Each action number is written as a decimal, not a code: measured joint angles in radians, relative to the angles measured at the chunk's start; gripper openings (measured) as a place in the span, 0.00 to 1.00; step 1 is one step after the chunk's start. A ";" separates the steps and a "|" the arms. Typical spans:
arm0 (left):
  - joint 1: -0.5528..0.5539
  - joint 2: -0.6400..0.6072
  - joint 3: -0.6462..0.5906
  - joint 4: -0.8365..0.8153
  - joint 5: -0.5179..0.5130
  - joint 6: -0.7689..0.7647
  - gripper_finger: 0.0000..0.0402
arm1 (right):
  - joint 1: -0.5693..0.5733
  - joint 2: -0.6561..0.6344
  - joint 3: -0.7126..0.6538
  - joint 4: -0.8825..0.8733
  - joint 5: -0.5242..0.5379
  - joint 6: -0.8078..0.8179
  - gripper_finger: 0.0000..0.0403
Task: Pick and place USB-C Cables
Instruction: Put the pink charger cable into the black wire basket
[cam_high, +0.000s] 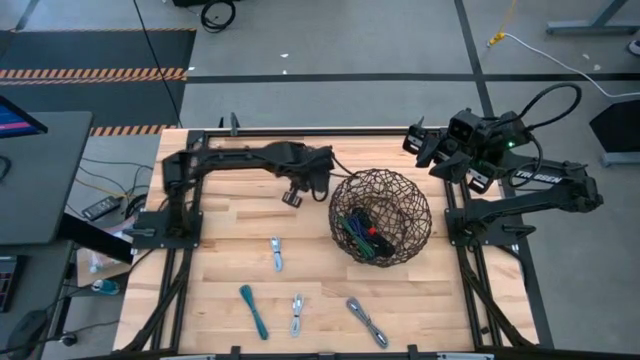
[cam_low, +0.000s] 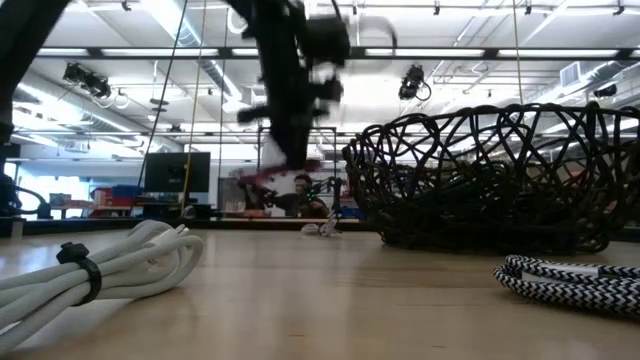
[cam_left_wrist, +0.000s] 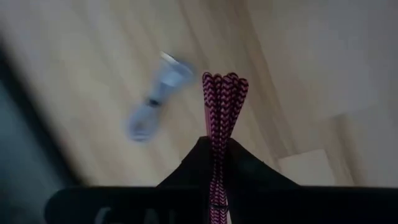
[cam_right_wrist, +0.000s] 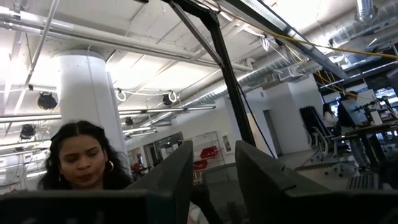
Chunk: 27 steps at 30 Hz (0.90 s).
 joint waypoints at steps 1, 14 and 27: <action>-0.012 -0.020 0.020 -0.002 -0.005 0.008 0.06 | 0.000 0.000 0.000 -0.001 -0.001 0.000 0.31; -0.190 -0.039 0.420 0.051 0.068 0.156 0.06 | 0.000 0.000 0.000 -0.002 -0.017 -0.015 0.31; -0.296 0.143 0.421 0.147 0.292 0.343 0.06 | -0.002 -0.002 0.001 0.050 -0.012 -0.042 0.31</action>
